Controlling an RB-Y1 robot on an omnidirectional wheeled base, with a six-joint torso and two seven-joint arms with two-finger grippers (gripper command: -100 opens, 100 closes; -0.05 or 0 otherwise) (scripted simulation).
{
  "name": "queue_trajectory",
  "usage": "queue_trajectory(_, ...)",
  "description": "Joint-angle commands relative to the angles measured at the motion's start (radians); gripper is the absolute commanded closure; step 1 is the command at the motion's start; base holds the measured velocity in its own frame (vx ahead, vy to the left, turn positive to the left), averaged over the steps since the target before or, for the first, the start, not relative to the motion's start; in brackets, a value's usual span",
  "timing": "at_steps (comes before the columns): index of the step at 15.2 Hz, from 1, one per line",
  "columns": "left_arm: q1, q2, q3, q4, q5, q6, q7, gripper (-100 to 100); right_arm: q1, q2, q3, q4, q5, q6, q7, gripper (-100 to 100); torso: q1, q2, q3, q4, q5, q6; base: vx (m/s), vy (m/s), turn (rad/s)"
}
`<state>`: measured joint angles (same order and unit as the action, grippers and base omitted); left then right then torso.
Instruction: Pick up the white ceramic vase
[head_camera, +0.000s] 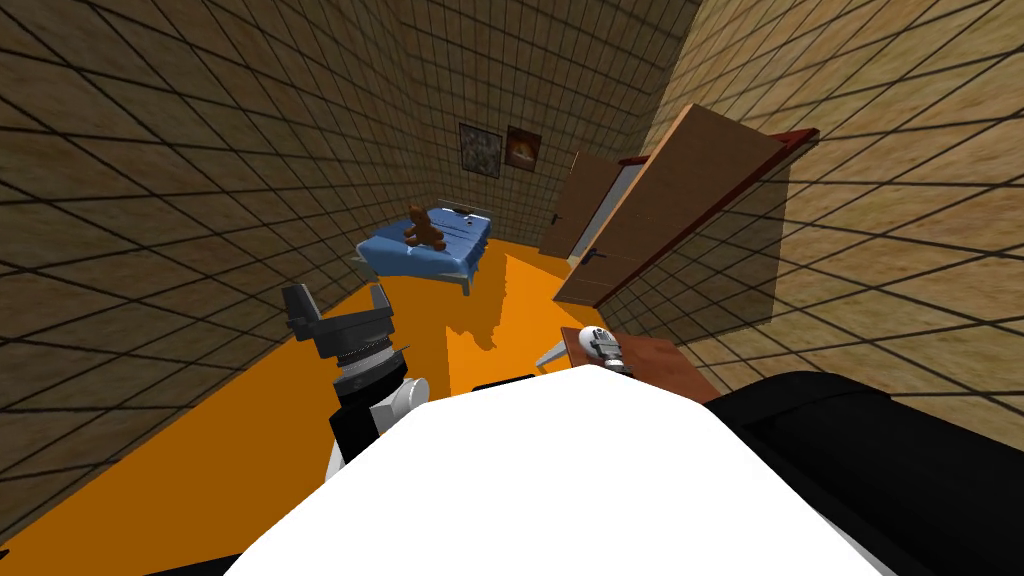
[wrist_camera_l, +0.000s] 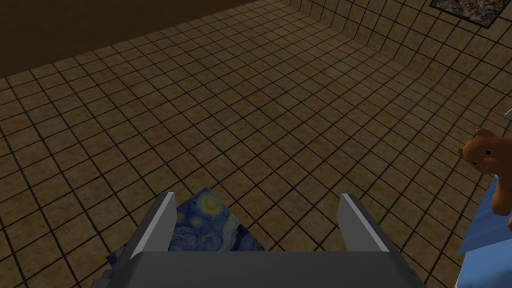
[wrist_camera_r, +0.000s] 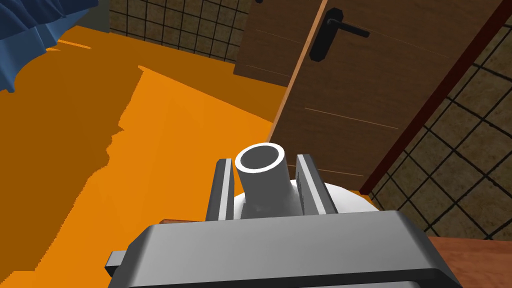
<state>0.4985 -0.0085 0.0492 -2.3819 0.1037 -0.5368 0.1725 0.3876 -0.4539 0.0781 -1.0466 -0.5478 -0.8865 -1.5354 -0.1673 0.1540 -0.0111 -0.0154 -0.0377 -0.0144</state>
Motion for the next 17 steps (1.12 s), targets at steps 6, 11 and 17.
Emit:
queue_trajectory(6, 0.000, 0.000, 0.000, 0.000, 0.000, 0.000, 0.000, 0, 0.083, -0.074, 0.027, -0.009, 0.029, -0.055, -0.131, 100, 0.002, -0.002, 0.000, 0.001, 0.001, 0.000, 0.098, 0.081, -0.062)
queue_trajectory(11, 0.000, 0.000, 0.000, 0.000, 0.000, 0.000, 0.000, 0, 0.167, -0.145, 0.051, -0.027, 0.057, -0.103, -0.232, 100, 0.002, 0.000, 0.001, 0.001, 0.002, 0.000, 0.112, 0.098, -0.071)
queue_trajectory(17, 0.000, 0.000, 0.000, 0.000, 0.000, 0.000, 0.000, 0, 0.248, -0.216, 0.074, -0.047, 0.084, -0.150, -0.313, 100, 0.001, 0.003, 0.003, 0.002, 0.002, 0.001, 0.096, 0.097, -0.061)
